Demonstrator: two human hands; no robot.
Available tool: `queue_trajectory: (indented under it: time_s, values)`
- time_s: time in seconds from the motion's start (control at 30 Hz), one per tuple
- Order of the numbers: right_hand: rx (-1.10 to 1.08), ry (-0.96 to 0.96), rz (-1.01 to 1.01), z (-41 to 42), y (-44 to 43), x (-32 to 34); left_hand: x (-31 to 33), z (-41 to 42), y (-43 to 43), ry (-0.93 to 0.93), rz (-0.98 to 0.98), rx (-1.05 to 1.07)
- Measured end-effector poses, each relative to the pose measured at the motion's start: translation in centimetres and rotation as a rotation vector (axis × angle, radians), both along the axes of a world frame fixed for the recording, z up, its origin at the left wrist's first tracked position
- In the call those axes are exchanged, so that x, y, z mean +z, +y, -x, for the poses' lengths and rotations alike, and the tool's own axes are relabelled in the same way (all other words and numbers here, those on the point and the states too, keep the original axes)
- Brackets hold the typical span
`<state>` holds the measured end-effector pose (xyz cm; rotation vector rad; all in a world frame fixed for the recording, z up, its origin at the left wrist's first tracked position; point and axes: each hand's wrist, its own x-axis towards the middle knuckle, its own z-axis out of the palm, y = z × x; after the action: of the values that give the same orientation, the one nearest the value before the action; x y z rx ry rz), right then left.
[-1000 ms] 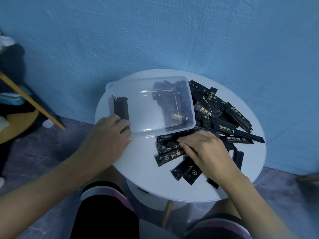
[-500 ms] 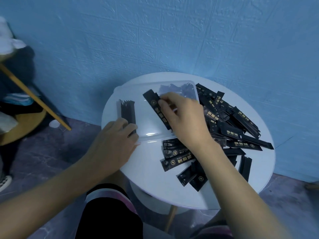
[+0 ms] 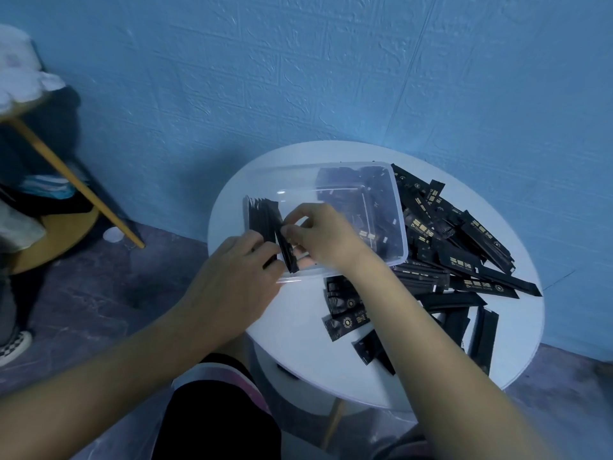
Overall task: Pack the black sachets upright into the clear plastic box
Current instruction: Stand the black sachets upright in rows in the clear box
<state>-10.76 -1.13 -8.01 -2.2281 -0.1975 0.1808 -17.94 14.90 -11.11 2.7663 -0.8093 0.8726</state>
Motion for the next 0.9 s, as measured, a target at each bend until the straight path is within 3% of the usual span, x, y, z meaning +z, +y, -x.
queue_trajectory:
  time_s: [0.1,0.23,0.9]
  values:
    - [0.023,0.115,-0.108,0.0,-0.2,-0.4,-0.2,-0.1,-0.2,-0.017,0.011,-0.022]
    - [0.007,0.117,-0.138,-0.1,0.1,-0.3,-0.6,-0.1,1.2,-0.043,-0.192,-0.051]
    - [0.104,0.139,-0.075,0.2,-0.2,-0.1,-0.6,-0.1,1.1,-0.044,-0.243,-0.007]
